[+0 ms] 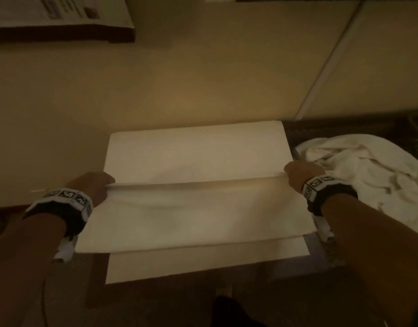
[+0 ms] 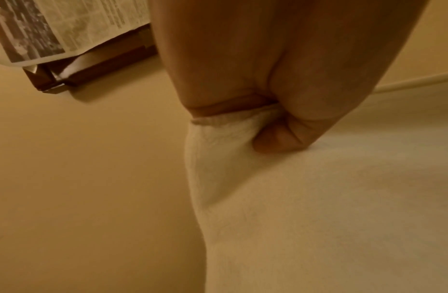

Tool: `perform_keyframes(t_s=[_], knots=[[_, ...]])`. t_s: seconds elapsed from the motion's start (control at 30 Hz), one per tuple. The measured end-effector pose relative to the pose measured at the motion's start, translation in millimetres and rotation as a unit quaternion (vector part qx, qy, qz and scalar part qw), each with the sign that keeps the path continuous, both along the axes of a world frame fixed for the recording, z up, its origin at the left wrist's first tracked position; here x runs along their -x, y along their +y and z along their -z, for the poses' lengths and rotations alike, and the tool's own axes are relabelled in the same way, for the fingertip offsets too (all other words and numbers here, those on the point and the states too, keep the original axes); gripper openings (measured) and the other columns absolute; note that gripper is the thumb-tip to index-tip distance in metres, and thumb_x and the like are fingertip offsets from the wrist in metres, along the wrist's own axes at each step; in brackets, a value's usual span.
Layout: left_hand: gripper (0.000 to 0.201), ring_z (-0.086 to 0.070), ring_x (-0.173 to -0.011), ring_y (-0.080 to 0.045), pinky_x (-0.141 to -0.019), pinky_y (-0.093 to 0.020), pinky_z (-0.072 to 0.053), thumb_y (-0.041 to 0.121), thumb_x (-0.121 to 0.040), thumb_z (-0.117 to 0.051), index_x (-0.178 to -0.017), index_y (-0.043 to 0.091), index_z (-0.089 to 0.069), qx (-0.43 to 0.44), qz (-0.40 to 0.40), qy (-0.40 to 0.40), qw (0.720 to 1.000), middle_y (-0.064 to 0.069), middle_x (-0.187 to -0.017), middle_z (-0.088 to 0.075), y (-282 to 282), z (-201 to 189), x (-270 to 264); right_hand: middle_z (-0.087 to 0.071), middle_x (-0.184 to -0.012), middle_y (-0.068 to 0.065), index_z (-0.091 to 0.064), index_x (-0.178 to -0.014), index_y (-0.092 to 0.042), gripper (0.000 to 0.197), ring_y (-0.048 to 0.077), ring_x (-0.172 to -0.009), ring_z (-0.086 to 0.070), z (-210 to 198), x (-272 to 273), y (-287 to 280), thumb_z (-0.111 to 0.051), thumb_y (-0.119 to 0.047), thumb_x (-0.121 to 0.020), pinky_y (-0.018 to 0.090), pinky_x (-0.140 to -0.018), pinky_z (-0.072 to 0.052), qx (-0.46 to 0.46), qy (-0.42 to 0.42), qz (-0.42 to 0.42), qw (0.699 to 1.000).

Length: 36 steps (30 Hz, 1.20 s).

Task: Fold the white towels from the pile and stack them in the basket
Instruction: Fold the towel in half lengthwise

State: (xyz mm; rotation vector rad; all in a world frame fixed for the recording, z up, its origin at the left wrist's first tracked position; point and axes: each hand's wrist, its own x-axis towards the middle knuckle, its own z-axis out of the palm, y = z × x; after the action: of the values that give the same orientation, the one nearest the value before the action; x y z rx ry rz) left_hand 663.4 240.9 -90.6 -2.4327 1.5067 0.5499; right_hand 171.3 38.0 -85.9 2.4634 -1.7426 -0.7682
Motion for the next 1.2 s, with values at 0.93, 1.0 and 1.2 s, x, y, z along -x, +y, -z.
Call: perform_keyframes(t_s=[0.93, 1.0, 1.2], knots=[[0.071, 0.010, -0.150, -0.029, -0.118, -0.056, -0.001, 0.072, -0.090, -0.010, -0.149, 0.045, 0.020, 0.038, -0.056, 0.011, 0.998, 0.004, -0.163, 0.021, 39.0, 104.6, 87.8, 0.025, -0.160, 0.003, 0.016, -0.151, -0.035, 0.071, 0.032, -0.147, 0.018, 107.3, -42.0, 51.6, -0.009, -0.067, -0.093, 0.055, -0.119, 0.002, -0.079, -0.164, 0.004, 0.983], [0.073, 0.008, -0.150, -0.030, -0.118, -0.057, -0.002, 0.073, -0.089, -0.009, -0.150, 0.044, 0.019, 0.047, -0.058, 0.009, 0.997, 0.003, -0.163, 0.019, 59.7, 104.7, 93.9, 0.026, -0.159, 0.001, 0.019, -0.150, -0.037, 0.070, 0.031, -0.147, 0.019, 107.9, -34.9, 69.7, -0.008, -0.068, -0.092, 0.055, -0.119, 0.002, -0.083, -0.162, 0.005, 0.983], [0.076, 0.006, -0.150, -0.033, -0.118, -0.058, -0.005, 0.073, -0.085, -0.003, -0.151, 0.041, 0.018, 0.043, -0.059, 0.003, 0.997, 0.001, -0.163, 0.017, 129.1, 103.1, 118.5, 0.025, -0.160, -0.001, 0.019, -0.149, -0.039, 0.071, 0.030, -0.147, 0.019, 104.2, -13.4, 141.5, -0.010, -0.070, -0.091, 0.055, -0.119, 0.000, -0.085, -0.174, 0.015, 0.981]])
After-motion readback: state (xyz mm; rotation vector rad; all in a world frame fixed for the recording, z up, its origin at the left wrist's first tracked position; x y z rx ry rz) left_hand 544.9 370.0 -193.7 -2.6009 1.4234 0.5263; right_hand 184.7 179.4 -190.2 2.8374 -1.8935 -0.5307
